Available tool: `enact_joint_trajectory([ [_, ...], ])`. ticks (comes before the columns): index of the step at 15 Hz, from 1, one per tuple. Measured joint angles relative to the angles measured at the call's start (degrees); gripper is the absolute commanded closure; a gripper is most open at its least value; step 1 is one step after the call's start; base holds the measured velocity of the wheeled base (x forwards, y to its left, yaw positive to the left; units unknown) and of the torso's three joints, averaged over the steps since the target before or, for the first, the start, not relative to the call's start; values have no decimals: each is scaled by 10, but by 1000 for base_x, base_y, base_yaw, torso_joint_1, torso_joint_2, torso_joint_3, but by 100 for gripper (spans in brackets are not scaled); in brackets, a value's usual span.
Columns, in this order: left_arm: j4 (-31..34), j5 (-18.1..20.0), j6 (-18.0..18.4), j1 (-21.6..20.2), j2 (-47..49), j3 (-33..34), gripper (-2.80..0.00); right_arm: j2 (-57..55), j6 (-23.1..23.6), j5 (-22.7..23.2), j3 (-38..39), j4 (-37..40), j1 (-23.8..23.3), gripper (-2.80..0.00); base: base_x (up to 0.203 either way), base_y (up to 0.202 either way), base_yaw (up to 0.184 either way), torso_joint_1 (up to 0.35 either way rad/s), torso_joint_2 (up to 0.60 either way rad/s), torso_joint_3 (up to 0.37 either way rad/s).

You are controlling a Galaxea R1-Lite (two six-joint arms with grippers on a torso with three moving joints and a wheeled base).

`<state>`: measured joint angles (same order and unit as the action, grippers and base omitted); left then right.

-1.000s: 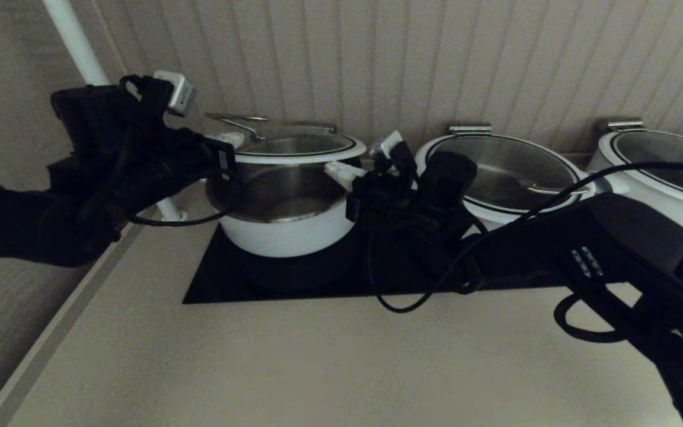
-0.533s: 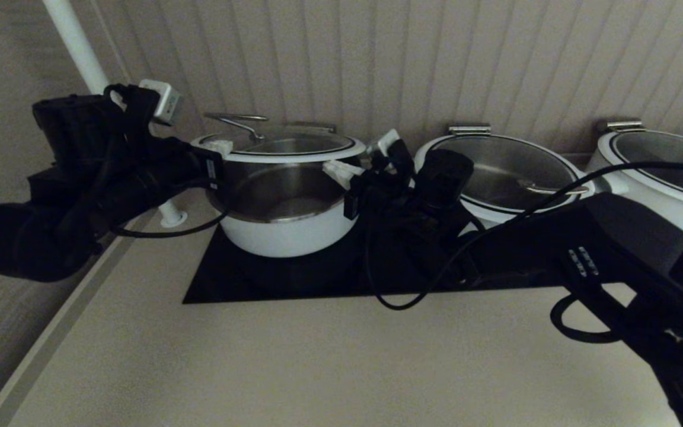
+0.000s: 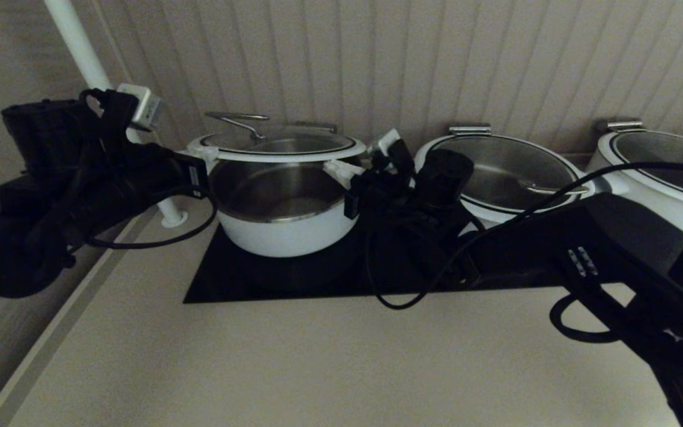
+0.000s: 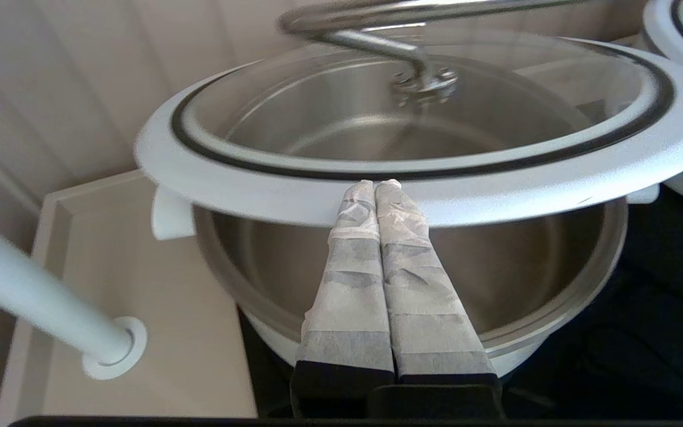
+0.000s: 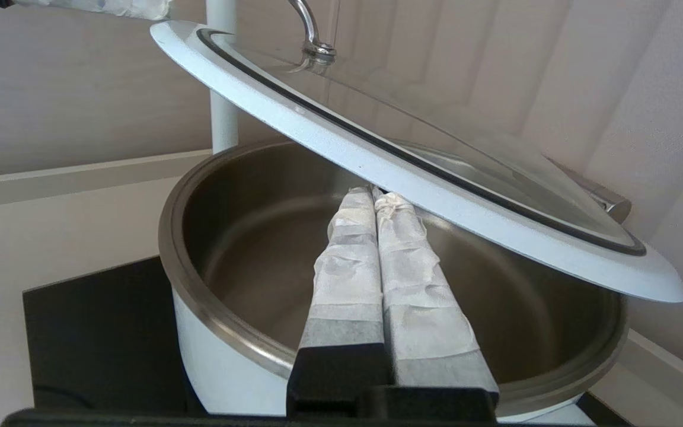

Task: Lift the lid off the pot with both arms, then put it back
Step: Hold the pot lid with the right arm

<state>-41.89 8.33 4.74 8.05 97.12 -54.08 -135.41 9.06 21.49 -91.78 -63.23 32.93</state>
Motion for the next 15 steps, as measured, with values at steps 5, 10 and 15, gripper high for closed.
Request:
enact_joint_trajectory([
  [5,2,0,0,-9,-10,2,0,0,0,0,0,0,-1,0,0,0,0,0,0,0],
  [10,6,0,0,-19,-22,3,0,-1,0,1,1,-1,-2,0,0,0,0,0,0,0],
  [15,19,0,0,-31,-39,4,0,-1,0,1,1,-1,-2,0,0,0,0,0,0,0],
])
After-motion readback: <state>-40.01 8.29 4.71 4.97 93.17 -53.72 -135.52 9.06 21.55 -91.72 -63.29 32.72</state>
